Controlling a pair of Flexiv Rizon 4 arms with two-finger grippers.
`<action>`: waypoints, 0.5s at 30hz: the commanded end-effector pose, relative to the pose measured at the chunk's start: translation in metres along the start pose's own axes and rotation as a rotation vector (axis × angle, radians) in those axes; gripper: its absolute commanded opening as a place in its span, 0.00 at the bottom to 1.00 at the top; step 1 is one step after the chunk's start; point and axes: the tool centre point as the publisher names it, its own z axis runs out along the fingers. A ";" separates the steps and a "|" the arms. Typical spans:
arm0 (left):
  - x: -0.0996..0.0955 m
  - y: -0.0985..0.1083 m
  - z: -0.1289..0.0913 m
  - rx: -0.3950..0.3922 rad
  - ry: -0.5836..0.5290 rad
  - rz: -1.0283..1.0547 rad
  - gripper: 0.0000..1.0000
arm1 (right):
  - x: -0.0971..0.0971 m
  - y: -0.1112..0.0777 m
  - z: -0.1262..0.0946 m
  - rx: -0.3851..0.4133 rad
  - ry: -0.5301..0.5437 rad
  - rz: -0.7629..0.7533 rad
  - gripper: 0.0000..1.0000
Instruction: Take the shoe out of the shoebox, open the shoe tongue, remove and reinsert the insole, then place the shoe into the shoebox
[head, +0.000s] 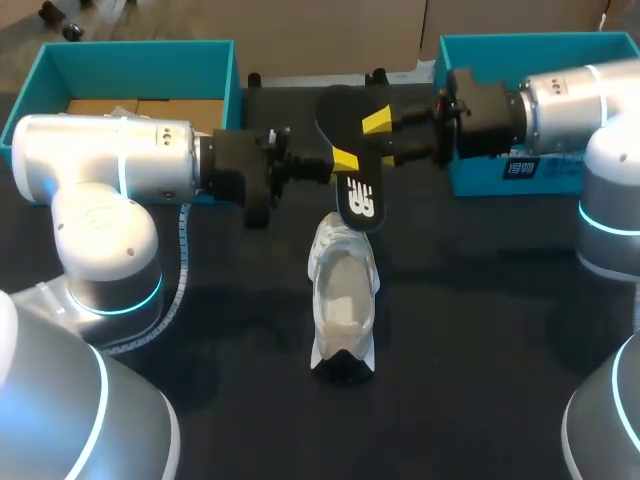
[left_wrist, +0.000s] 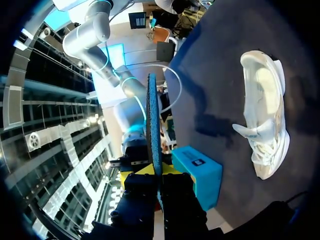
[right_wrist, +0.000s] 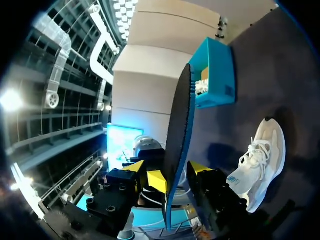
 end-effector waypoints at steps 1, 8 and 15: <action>0.001 0.000 0.003 -0.002 -0.001 0.002 0.00 | -0.001 -0.001 0.007 -0.006 0.006 0.017 0.47; 0.001 0.000 0.003 -0.002 -0.001 0.002 0.00 | 0.001 -0.003 0.013 -0.007 0.016 0.048 0.42; 0.001 0.000 0.003 -0.002 -0.001 0.002 0.00 | 0.000 -0.007 0.016 -0.022 0.020 0.066 0.34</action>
